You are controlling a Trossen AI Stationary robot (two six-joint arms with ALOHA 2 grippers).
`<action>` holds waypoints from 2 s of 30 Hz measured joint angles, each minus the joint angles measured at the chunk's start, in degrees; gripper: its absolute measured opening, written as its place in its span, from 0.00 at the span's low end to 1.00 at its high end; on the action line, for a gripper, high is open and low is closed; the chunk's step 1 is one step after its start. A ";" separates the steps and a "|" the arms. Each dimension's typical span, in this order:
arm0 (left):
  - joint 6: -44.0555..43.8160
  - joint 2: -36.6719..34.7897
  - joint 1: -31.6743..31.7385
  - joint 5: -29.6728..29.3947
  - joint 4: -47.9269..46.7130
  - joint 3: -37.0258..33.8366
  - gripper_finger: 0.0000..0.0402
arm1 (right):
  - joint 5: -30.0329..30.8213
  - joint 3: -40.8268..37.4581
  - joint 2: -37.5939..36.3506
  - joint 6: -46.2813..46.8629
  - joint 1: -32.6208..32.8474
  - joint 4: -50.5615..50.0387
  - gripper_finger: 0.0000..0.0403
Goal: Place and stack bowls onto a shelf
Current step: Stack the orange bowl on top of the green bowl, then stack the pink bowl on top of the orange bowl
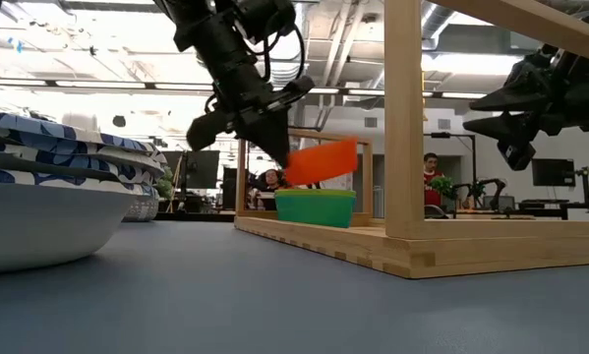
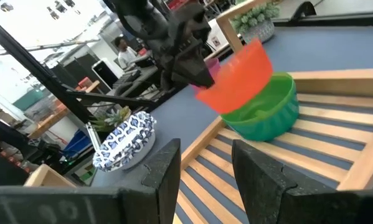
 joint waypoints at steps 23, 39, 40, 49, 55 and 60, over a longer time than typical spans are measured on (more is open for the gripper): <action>5.21 0.00 1.25 -2.65 0.22 -0.02 0.24 | -0.02 0.00 0.14 0.00 0.02 -0.02 0.42; 26.26 -5.25 2.67 4.77 -1.49 -0.07 0.45 | -0.09 0.00 0.14 0.04 0.02 -0.06 0.42; 28.33 -6.41 2.67 4.97 -2.92 -0.07 0.45 | -0.09 0.02 0.14 0.04 0.02 -0.07 0.42; 39.95 -18.19 2.12 3.25 -33.44 -0.07 0.47 | -0.09 0.02 0.12 0.04 0.02 -0.07 0.42; 41.44 -20.14 -0.33 -3.13 -51.88 -0.13 0.47 | -0.09 0.01 0.14 0.04 0.02 -0.07 0.42; 42.21 -20.02 -2.54 -3.95 -51.12 -4.57 0.47 | -0.09 0.00 0.14 0.07 0.02 -0.09 0.42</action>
